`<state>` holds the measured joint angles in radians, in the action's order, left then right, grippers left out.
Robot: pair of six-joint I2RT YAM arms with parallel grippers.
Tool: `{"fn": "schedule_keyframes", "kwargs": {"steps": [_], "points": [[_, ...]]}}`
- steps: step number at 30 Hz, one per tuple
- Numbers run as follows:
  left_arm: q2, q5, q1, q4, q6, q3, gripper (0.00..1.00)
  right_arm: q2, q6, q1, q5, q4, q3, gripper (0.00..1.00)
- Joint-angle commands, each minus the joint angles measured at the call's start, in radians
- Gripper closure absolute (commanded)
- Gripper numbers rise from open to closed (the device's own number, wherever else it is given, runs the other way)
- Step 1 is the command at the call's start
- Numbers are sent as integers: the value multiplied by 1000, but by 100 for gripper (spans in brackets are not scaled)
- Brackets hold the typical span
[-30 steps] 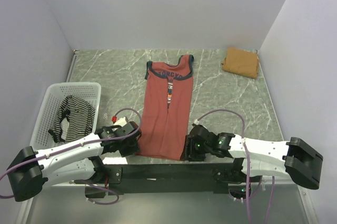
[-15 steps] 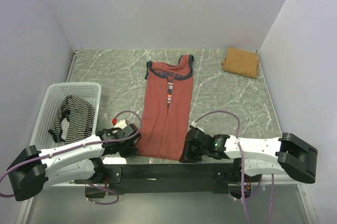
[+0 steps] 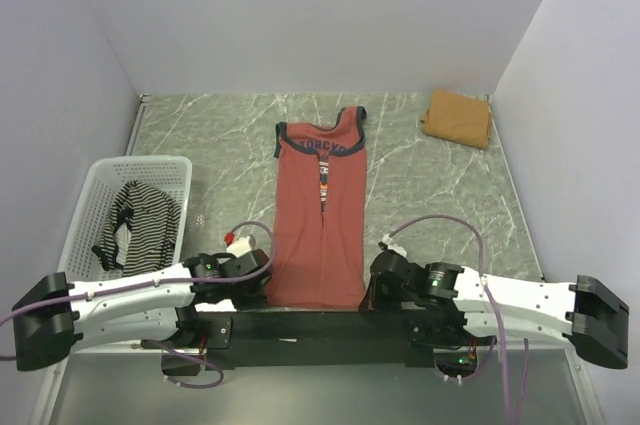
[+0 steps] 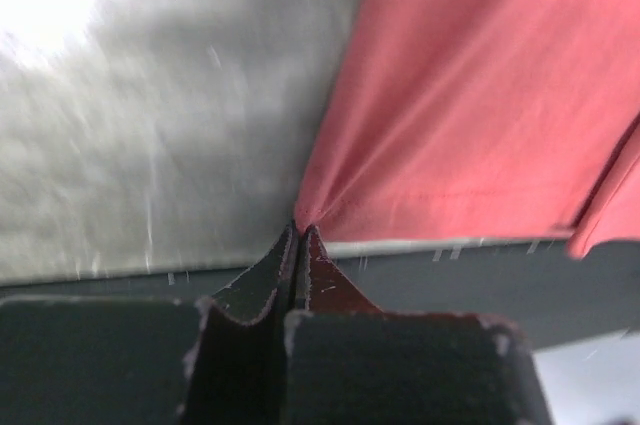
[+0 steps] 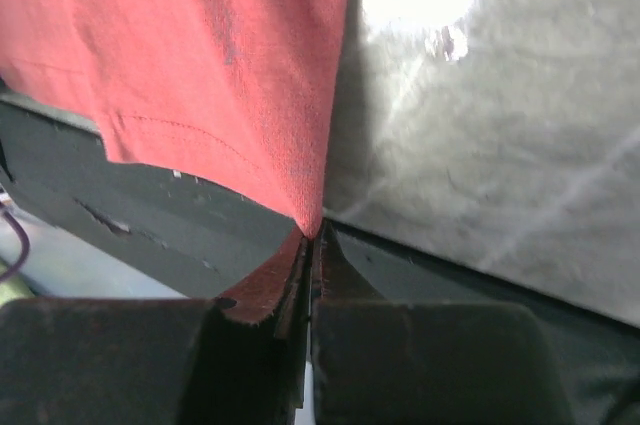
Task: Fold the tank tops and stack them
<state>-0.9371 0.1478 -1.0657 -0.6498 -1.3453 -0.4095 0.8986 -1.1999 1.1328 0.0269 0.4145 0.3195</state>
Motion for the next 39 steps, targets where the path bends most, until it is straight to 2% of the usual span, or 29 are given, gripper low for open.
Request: {"fn": "schedule_keyframes", "kwargs": {"steps": [1,6,13,22,27,32,37,38,39], "points": [[8,18,-91,-76,-63,-60,99,-68,0,25,-35,118,19,100],[0,87,-88,-117,-51,-181,99,-67,31,28,-88,171,125,100],[-44,81,90,-22,132,-285,99,32,124,-21,-151,191,288,100],[-135,62,188,79,215,-342,99,135,298,-240,-116,119,395,100],[-213,35,320,174,297,-422,99,262,417,-384,-79,76,519,100],[-406,-30,484,304,399,-538,100,431,534,-525,-32,26,673,100],[-727,-109,620,389,506,-811,99,710,617,-689,82,12,936,100],[-783,-125,634,394,514,-910,90,803,622,-705,88,21,1026,96],[-893,-140,647,409,543,-954,76,850,625,-718,68,53,1070,86]]}}
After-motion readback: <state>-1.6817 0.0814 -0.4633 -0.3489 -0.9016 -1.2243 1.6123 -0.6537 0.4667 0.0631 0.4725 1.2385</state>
